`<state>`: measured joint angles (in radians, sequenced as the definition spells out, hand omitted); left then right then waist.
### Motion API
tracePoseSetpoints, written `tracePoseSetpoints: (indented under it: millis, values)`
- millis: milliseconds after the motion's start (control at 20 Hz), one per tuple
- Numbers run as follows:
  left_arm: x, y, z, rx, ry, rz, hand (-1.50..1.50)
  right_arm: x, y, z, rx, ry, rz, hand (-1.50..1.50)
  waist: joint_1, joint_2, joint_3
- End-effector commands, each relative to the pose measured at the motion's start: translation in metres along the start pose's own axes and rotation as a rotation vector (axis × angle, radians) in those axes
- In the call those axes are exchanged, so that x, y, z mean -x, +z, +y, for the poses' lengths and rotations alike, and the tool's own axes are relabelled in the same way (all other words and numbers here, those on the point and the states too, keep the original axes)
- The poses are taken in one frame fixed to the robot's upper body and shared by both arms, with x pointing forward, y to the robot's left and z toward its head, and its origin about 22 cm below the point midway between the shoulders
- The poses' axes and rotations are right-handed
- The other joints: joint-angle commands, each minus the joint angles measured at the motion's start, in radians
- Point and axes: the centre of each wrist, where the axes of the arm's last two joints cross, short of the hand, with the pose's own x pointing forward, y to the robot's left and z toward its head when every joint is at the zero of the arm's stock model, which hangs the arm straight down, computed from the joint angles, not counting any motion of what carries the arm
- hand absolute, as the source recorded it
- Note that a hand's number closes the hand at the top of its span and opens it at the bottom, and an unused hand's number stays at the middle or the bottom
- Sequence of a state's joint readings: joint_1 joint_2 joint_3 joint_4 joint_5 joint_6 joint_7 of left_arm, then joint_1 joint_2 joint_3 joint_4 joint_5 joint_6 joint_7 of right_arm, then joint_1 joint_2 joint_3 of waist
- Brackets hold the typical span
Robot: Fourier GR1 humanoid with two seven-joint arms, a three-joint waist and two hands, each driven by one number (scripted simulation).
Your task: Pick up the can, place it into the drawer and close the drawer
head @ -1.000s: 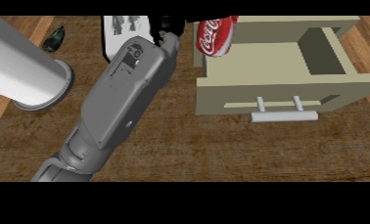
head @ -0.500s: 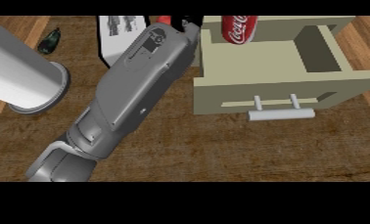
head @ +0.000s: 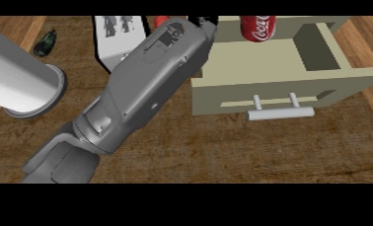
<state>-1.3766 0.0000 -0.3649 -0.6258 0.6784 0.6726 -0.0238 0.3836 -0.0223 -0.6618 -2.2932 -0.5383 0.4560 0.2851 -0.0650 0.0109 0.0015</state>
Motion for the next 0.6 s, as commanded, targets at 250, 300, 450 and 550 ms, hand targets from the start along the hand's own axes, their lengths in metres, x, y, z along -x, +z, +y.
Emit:
tracePoseSetpoints:
  millis: [250, 300, 450, 550]
  values:
    - [0.015, -0.003, -0.002, -0.019, -0.033, 0.064, 1.50, 0.004, -0.005, -0.003, 0.001, -0.024, -0.004, -1.50, -0.010, 0.004, 0.001]
    - [0.010, -0.003, -0.006, -0.031, -0.060, 0.051, 1.50, -0.006, 0.003, 0.001, -0.007, 0.003, 0.016, -1.50, -0.009, 0.001, 0.000]
    - [0.028, -0.001, 0.000, -0.033, -0.096, 0.041, 1.50, -0.002, -0.010, -0.008, -0.016, 0.012, 0.002, -1.50, -0.015, 0.006, 0.001]
    - [0.025, 0.000, -0.002, -0.058, -0.084, 0.047, -1.50, -0.007, -0.007, 0.000, -0.008, 0.006, -0.011, -1.50, -0.018, 0.005, 0.000]
